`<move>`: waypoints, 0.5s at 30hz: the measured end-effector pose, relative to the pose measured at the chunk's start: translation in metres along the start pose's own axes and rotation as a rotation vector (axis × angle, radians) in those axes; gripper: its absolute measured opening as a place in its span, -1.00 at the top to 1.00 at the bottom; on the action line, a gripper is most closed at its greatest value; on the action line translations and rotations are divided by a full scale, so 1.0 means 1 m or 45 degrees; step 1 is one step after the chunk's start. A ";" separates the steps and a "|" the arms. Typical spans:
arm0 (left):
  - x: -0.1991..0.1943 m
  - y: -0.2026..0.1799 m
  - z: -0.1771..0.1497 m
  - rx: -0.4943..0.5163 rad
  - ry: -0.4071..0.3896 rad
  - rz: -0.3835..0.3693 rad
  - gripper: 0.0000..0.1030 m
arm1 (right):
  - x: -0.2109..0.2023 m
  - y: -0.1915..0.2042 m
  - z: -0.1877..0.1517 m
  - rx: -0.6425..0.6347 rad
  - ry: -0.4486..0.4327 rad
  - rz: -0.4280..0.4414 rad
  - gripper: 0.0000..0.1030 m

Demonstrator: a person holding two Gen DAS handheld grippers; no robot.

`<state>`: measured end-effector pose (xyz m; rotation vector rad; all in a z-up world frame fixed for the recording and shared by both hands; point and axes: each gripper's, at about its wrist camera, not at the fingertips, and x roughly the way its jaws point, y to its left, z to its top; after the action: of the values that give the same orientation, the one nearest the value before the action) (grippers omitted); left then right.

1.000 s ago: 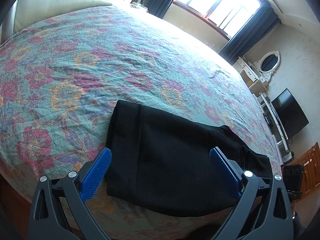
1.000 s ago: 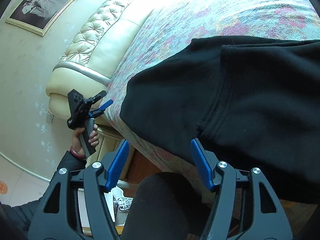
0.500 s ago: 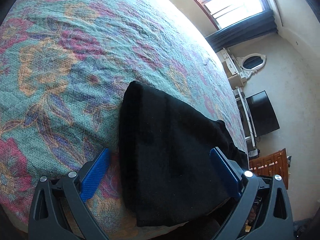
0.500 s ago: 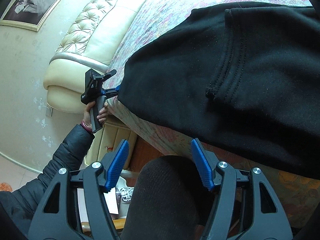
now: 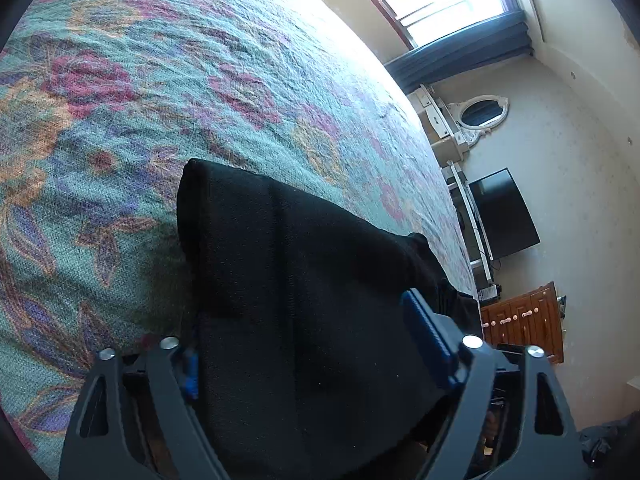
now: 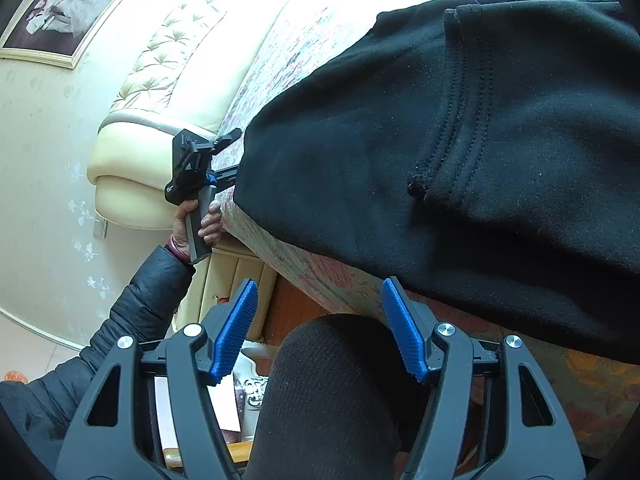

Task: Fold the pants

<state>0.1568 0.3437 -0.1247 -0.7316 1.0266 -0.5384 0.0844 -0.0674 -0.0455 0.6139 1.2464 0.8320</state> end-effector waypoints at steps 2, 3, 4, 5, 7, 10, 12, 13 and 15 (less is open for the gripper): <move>0.009 -0.001 -0.004 0.009 0.051 0.054 0.53 | 0.000 -0.003 0.001 0.010 -0.004 0.001 -0.25; 0.007 -0.001 -0.004 0.022 0.045 0.067 0.54 | 0.000 -0.003 0.001 0.012 -0.004 0.002 -0.25; 0.006 -0.004 -0.004 0.029 0.030 0.068 0.61 | -0.001 -0.002 0.000 0.010 -0.007 -0.002 -0.25; 0.004 -0.007 -0.004 0.030 0.015 0.059 0.62 | -0.002 -0.003 0.001 0.008 -0.009 -0.005 -0.25; -0.001 -0.016 -0.005 0.032 -0.009 0.062 0.66 | -0.006 -0.003 0.002 0.001 -0.019 -0.010 -0.25; -0.009 -0.040 -0.001 0.064 -0.036 0.043 0.67 | -0.013 -0.002 0.002 0.000 -0.047 -0.003 -0.25; -0.016 -0.064 0.000 0.090 -0.054 -0.014 0.67 | -0.020 -0.002 0.002 -0.001 -0.071 0.000 -0.25; -0.019 -0.075 0.001 0.102 -0.062 -0.036 0.67 | -0.023 -0.001 0.002 -0.002 -0.082 0.004 -0.25; -0.021 -0.102 0.003 0.126 -0.070 -0.074 0.67 | -0.030 -0.001 0.000 -0.008 -0.101 0.009 -0.25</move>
<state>0.1442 0.2938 -0.0340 -0.6867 0.9230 -0.6121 0.0811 -0.0922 -0.0295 0.6410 1.1698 0.8098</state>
